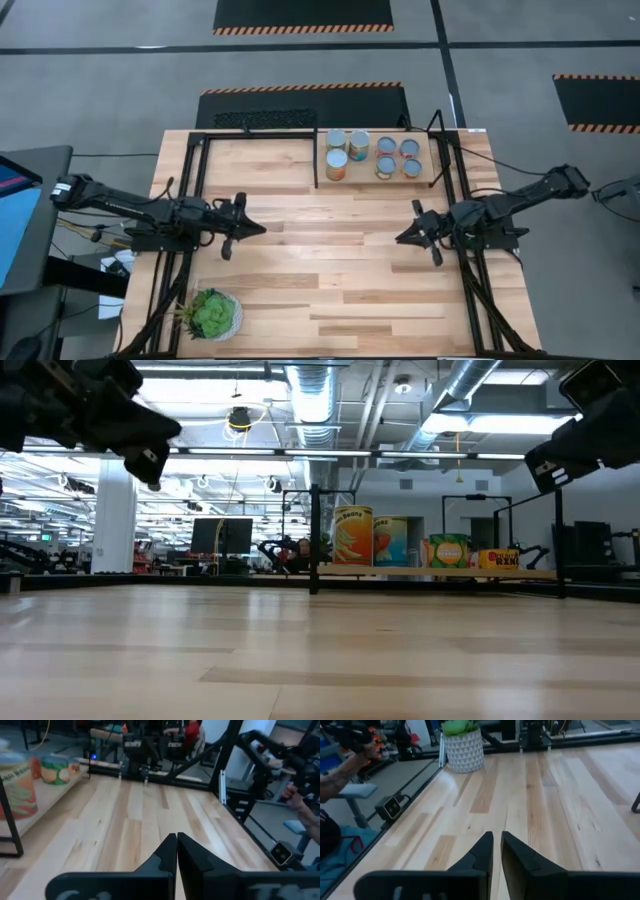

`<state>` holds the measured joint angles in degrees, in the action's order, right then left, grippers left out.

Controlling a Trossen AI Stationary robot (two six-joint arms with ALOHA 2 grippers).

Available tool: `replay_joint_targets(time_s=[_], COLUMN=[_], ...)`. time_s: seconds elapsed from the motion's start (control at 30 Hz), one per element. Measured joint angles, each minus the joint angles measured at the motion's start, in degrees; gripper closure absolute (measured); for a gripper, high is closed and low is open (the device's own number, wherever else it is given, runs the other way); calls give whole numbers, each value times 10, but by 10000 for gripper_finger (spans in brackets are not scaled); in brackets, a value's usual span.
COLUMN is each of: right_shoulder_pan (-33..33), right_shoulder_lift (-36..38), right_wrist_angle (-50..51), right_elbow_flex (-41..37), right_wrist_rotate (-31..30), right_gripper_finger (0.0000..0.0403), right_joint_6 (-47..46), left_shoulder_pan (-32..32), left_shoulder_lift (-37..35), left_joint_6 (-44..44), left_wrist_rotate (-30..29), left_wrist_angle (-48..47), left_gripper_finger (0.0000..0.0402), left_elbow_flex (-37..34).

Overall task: Pick and place cans onto a shelf
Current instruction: Return to Home Position

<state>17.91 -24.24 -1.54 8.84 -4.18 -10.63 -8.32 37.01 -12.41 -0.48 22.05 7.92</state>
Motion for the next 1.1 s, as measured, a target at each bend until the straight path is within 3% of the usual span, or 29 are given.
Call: replay_joint_targets(time_s=[0.33, 0.6, 0.93, 1.1], right_shoulder_pan=[0, -18, -41, -53], right_shoulder_lift=[64, 133, 206, 234], right_wrist_angle=[19, 15, -21, 0], right_elbow_flex=[0, -12, -80, -80], right_wrist_rotate=[-2, -2, 27, 31], right_gripper_finger=[341, 341, 341, 341], right_joint_6=[15, 36, 35, 36], left_shoulder_pan=[0, 0, 0, 0], left_shoulder_lift=[-137, -196, -207, -226], left_joint_6=[11, 17, 7, 10], left_wrist_rotate=[-39, -44, -45, -14], left_wrist_angle=[-122, -161, -165, -71], left_gripper_finger=[401, 401, 401, 401], left_elbow_flex=[0, 0, 0, -66])
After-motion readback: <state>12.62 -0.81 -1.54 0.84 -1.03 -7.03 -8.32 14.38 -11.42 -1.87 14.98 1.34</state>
